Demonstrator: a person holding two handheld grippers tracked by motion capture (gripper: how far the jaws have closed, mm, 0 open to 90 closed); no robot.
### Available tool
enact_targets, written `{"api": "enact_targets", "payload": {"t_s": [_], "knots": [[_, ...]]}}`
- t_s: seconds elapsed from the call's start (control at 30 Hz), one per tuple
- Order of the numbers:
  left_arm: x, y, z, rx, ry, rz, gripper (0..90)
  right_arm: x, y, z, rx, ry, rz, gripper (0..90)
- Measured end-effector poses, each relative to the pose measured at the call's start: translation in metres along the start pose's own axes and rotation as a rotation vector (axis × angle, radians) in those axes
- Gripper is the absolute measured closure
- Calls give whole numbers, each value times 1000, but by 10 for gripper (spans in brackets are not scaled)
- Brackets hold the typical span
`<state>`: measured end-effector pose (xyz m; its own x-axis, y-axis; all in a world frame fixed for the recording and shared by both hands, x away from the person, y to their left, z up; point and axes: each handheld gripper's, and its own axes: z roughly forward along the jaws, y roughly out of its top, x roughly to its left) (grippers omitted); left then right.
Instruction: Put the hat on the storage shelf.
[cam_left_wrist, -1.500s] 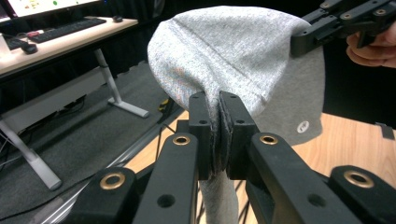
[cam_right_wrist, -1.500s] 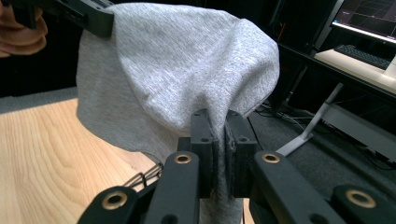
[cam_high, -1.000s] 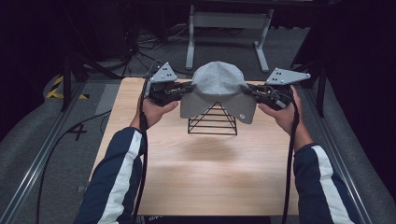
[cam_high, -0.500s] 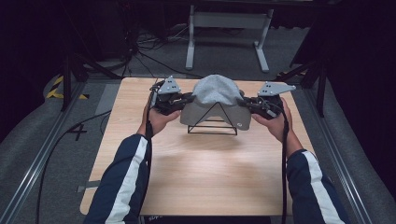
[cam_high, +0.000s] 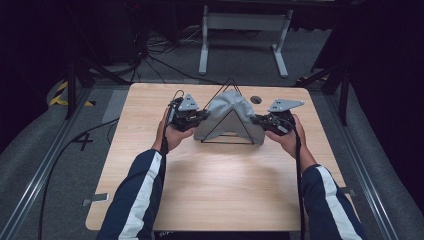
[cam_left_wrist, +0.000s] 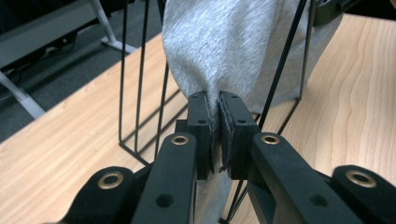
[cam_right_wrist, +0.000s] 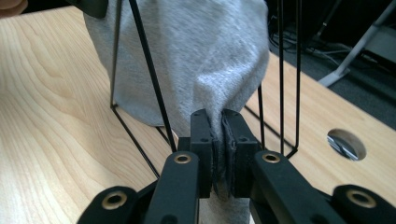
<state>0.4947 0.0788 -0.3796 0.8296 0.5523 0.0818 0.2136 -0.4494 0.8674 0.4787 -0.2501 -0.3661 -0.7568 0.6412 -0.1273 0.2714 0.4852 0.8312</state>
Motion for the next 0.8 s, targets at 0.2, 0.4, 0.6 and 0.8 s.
{"api": "enact_targets", "payload": {"t_s": [0.2, 0.4, 0.6, 0.8], "knots": [[0, -12, 10, 30, -2, -13, 843, -1, -11, 12, 33, -6, 14, 840], [-3, -23, 20, 76, -6, -1, 846, -4, -26, 23, 60, 0, 41, 838], [-4, -27, 22, 88, -3, 0, 843, -1, -30, 26, 75, 0, 39, 836], [-4, -20, 6, 104, 26, 39, 833, 1, -25, 17, 84, -25, 11, 822]]}}
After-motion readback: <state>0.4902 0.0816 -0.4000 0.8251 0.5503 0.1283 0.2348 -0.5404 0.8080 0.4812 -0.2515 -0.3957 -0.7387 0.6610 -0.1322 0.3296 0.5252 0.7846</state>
